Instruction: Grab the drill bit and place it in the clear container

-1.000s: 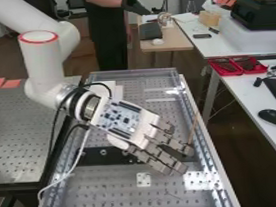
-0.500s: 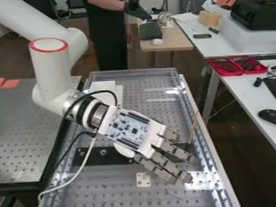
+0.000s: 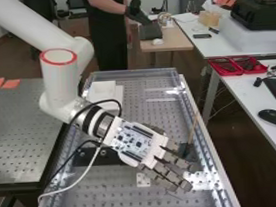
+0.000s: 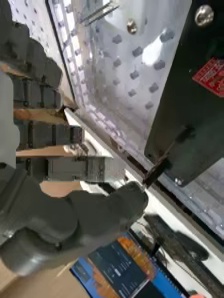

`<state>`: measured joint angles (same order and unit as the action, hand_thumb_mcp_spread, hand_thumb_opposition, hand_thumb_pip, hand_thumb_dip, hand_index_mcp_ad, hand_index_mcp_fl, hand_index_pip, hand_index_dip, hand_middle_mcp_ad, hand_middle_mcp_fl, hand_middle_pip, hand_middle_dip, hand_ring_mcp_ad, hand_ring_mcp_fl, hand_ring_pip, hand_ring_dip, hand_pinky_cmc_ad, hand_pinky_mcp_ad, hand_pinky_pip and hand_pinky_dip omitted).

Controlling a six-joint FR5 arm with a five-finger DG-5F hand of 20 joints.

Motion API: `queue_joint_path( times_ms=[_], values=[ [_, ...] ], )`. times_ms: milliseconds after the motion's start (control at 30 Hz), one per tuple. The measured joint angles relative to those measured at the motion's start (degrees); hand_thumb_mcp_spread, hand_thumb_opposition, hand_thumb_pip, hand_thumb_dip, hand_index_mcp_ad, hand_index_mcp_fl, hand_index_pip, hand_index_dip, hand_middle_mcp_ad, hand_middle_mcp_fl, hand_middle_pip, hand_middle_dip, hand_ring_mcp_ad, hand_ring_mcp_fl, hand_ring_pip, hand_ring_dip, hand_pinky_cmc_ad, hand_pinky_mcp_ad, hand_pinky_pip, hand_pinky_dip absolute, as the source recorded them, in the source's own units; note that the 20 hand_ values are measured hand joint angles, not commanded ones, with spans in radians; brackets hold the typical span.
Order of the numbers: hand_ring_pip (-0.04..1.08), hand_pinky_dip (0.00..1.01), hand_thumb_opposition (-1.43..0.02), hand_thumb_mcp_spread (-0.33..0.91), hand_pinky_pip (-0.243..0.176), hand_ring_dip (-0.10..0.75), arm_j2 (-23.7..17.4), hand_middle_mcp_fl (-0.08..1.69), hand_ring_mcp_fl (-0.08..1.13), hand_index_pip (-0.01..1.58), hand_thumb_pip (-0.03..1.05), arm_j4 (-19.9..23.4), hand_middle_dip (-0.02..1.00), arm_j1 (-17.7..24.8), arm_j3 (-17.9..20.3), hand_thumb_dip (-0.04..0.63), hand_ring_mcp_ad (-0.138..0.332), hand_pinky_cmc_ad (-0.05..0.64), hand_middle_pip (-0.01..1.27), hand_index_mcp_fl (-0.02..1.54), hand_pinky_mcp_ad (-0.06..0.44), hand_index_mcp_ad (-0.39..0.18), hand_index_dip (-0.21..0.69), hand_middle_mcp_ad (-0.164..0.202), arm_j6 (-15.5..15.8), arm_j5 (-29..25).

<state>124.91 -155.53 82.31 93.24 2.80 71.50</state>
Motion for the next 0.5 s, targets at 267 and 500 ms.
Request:
queue_joint_path(
  times_ms=[267,500],
  values=[
    [0.07,0.14,-0.83,0.50,-0.061,0.038,1.4,0.19,0.02,1.30,0.57,-1.2,0.23,0.3,-0.5,0.321,0.187,0.239,0.13,0.25,0.138,-0.024,0.461,0.094,-1.5,0.1],
    [0.08,0.14,-0.85,0.50,-0.061,0.038,1.6,0.19,0.02,1.30,0.57,-1.3,0.24,0.4,-0.8,0.321,0.187,0.239,0.13,0.26,0.138,-0.024,0.461,0.091,-1.5,0.0]
  ],
)
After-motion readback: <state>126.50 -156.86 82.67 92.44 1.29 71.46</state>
